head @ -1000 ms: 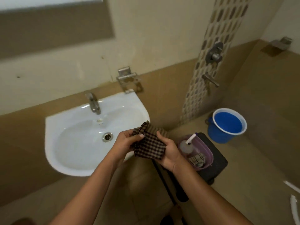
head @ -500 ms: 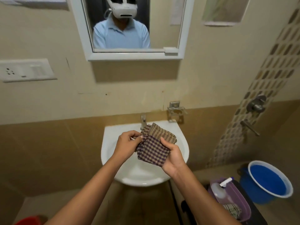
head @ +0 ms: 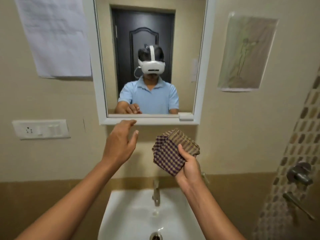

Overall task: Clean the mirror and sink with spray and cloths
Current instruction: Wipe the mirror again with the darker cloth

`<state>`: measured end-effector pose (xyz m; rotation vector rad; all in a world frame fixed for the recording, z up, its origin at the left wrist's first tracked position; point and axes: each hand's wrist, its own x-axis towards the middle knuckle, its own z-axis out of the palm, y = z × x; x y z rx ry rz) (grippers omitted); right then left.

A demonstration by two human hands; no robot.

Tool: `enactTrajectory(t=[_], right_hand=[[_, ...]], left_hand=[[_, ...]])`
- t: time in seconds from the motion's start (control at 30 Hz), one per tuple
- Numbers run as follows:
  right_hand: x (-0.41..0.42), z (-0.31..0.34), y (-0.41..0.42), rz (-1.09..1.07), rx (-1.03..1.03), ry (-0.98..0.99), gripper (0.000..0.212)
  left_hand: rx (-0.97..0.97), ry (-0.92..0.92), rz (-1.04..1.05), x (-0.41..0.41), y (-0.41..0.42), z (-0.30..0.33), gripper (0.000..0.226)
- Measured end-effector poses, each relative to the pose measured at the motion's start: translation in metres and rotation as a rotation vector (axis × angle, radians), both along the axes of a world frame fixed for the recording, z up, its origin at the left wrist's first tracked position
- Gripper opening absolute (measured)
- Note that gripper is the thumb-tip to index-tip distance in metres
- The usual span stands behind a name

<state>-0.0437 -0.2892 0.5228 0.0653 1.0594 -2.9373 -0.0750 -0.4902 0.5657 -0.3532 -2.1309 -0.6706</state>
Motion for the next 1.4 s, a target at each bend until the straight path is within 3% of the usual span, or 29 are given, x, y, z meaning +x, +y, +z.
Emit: enactTrajectory(t=[0.17, 0.3, 0.43, 0.57, 0.6, 0.7, 0.77, 0.87, 0.93, 1.1, 1.17, 1.27, 1.4], right_hand=[[-0.037, 0.079, 0.005, -0.161, 0.005, 0.147, 0.026], [-0.054, 0.137, 0.003, -0.32, -0.029, 0.272, 0.012], [-0.077, 0.187, -0.008, -0.481, -0.022, 0.348, 0.011], [-0.094, 0.245, -0.027, -0.818, 0.061, 0.468, 0.007], [-0.101, 0.259, -0.034, -0.879, 0.118, 0.504, 0.009], [-0.127, 0.296, -0.057, -0.916, 0.361, 0.58, 0.057], [-0.144, 0.315, -0.067, -1.044, 0.596, 0.653, 0.056], [-0.161, 0.329, -0.077, -1.286, 1.198, 0.684, 0.077], [-0.174, 0.327, -0.083, -1.352, 1.477, 0.644, 0.089], [-0.176, 0.337, -0.109, -1.347, 1.797, 0.809, 0.103], [-0.175, 0.348, -0.122, -1.301, 1.913, 0.967, 0.102], [-0.181, 0.359, -0.135, -1.318, 2.004, 1.163, 0.083], [-0.193, 0.365, -0.121, -1.396, 2.062, 1.245, 0.064]], left_hand=[[-0.083, 0.224, 0.071, -0.022, 0.0, 0.075, 0.041], [-0.15, 0.238, 0.183, -0.046, -0.016, 0.114, 0.054], [-0.218, 0.261, 0.271, -0.066, -0.03, 0.143, 0.063], [-0.257, 0.299, 0.333, -0.082, -0.043, 0.177, 0.068], [-0.261, 0.312, 0.343, -0.086, -0.046, 0.188, 0.069], [-0.271, 0.348, 0.372, -0.094, -0.057, 0.22, 0.072], [-0.285, 0.373, 0.4, -0.097, -0.063, 0.24, 0.075], [-0.297, 0.41, 0.428, -0.101, -0.077, 0.264, 0.077], [-0.32, 0.436, 0.447, -0.104, -0.086, 0.275, 0.075], [-0.36, 0.468, 0.461, -0.118, -0.108, 0.288, 0.067], [-0.363, 0.482, 0.454, -0.124, -0.113, 0.291, 0.065], [-0.377, 0.495, 0.457, -0.13, -0.117, 0.292, 0.064], [-0.401, 0.504, 0.473, -0.132, -0.12, 0.292, 0.073]])
